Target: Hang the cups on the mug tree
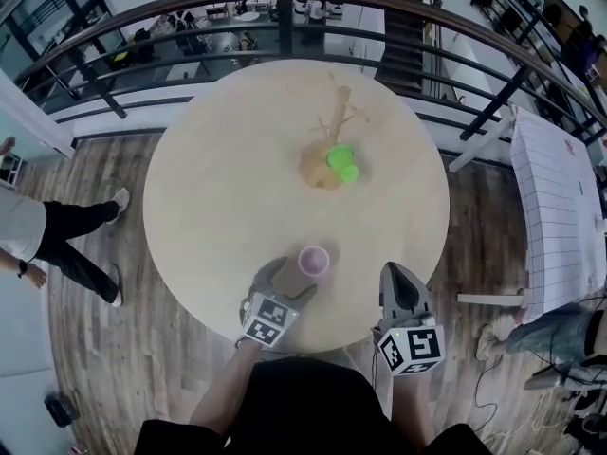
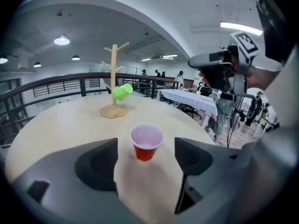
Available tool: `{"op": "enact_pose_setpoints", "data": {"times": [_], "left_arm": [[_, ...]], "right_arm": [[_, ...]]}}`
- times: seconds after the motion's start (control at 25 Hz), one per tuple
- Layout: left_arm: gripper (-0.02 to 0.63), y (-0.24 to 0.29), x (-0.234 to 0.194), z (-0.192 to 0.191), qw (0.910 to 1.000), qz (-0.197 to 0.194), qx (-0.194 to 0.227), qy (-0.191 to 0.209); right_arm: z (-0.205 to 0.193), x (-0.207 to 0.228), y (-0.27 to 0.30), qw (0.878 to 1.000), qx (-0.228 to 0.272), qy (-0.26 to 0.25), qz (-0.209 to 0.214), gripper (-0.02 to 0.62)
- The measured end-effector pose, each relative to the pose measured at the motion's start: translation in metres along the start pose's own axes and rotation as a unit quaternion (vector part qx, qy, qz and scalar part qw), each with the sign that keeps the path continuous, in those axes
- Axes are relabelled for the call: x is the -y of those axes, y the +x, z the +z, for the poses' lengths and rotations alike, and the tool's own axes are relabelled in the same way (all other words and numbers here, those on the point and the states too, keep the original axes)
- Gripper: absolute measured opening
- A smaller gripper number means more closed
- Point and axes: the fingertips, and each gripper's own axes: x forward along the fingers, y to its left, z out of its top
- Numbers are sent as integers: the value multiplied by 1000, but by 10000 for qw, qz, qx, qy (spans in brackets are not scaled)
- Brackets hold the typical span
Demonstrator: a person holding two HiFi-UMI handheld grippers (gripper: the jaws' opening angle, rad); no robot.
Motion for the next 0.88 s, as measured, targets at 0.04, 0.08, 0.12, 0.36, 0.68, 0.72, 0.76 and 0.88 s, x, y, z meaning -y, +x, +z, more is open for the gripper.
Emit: {"op": "enact_pose_setpoints", "data": {"times": [0.04,0.08,0.12,0.36,0.68,0.72,0.76,0.88], "left_arm": [[356,5,-1,-5,9999,10,-80,-76],[356,10,-3,-8,9998,27,-136,-123],[356,15,-4,-10,9997,44,-184,-144],[354,35,0,-17,9991,-41,-420,-38],[354,64,6,-20,9986,-51,-529,72],[354,65,5,-19,9987,-37,-514,57],[354,66,4,-17,9988,-9,-497,37],[351,67,-1,-14,9989,110,-465,27]], "right_arm": [[-1,2,-1,10000,-8,3,-9,11],[-3,5,-1,10000,-20,6,-29,11],[-5,8,-1,10000,-37,14,-58,11],[-11,14,-6,9999,-89,46,-95,11],[-26,21,-12,9996,-231,65,-167,11],[-27,21,-12,9995,-243,65,-172,11],[-27,21,-12,9995,-249,65,-170,11],[-29,19,-12,9995,-265,75,-165,11]]}}
